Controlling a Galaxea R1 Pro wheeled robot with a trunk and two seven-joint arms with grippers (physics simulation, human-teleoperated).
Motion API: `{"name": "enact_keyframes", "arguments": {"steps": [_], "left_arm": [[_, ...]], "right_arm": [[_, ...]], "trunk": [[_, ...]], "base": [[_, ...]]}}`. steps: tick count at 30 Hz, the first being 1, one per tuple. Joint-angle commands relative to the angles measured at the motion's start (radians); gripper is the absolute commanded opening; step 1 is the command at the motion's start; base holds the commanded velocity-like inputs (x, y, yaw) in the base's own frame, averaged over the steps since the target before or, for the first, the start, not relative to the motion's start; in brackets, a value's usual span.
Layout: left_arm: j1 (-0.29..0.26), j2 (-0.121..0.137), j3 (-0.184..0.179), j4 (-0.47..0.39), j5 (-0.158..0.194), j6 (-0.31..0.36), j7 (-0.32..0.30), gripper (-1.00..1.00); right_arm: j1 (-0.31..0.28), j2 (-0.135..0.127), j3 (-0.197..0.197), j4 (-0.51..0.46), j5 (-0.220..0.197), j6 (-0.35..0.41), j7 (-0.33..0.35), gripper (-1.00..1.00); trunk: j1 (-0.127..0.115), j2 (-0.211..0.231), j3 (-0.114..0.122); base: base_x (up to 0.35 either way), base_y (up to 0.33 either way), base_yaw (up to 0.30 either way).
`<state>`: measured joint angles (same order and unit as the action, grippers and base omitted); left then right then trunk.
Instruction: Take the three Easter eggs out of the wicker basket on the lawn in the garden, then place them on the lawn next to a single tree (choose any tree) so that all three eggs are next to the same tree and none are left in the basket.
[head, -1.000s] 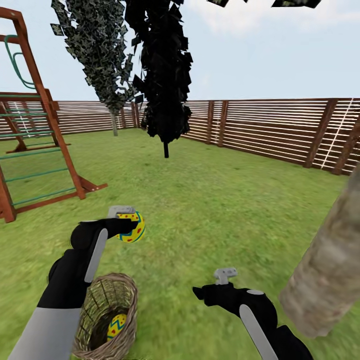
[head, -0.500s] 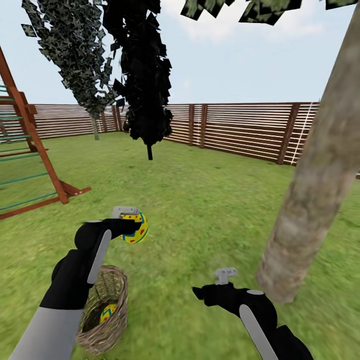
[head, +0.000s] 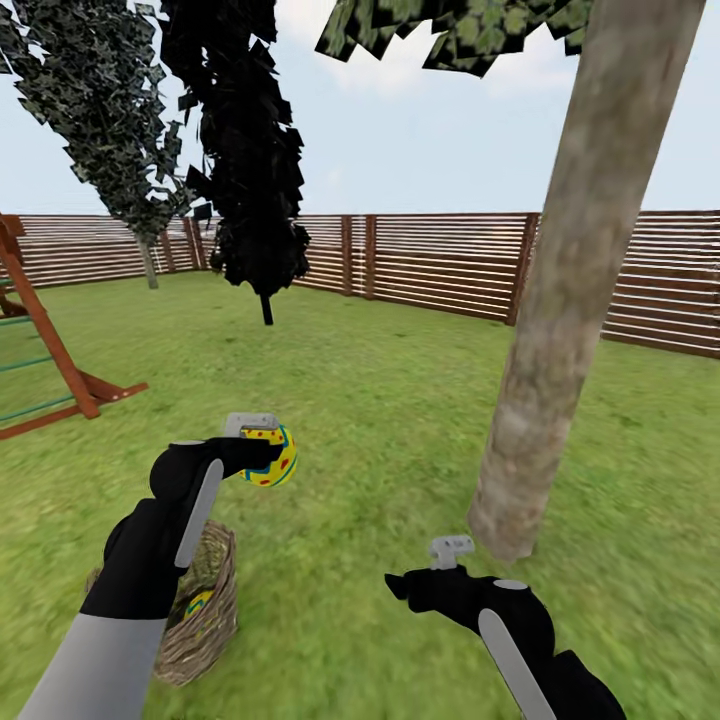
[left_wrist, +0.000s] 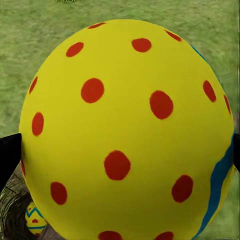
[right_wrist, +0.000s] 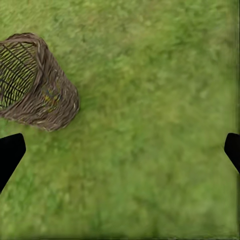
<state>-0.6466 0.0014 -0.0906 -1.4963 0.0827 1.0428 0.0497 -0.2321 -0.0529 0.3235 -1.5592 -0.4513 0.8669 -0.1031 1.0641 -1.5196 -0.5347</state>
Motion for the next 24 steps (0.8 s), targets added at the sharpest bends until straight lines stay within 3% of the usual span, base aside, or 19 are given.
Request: {"name": "enact_keyframes", "arguments": {"steps": [1, 14, 24], "left_arm": [[0.000, 0.000, 0.000, -0.001, 0.008, 0.004, 0.006, -1.00], [0.000, 0.000, 0.000, -0.001, 0.006, 0.004, 0.007, -1.00], [-0.001, 0.000, -0.001, 0.002, 0.006, 0.004, 0.007, -1.00]], "right_arm": [[-0.001, -0.001, 0.002, -0.001, -0.010, 0.002, -0.010, 1.00], [-0.001, -0.001, 0.003, -0.001, -0.010, 0.002, -0.010, 1.00], [-0.001, -0.001, 0.002, -0.001, -0.010, 0.002, -0.010, 1.00]], "trunk": [[-0.001, -0.001, 0.000], [-0.001, -0.001, 0.016], [-0.001, -0.001, 0.028]], "base": [[-0.344, 0.000, -0.214], [-0.326, 0.000, -0.214], [-0.167, -0.010, -0.214]]}}
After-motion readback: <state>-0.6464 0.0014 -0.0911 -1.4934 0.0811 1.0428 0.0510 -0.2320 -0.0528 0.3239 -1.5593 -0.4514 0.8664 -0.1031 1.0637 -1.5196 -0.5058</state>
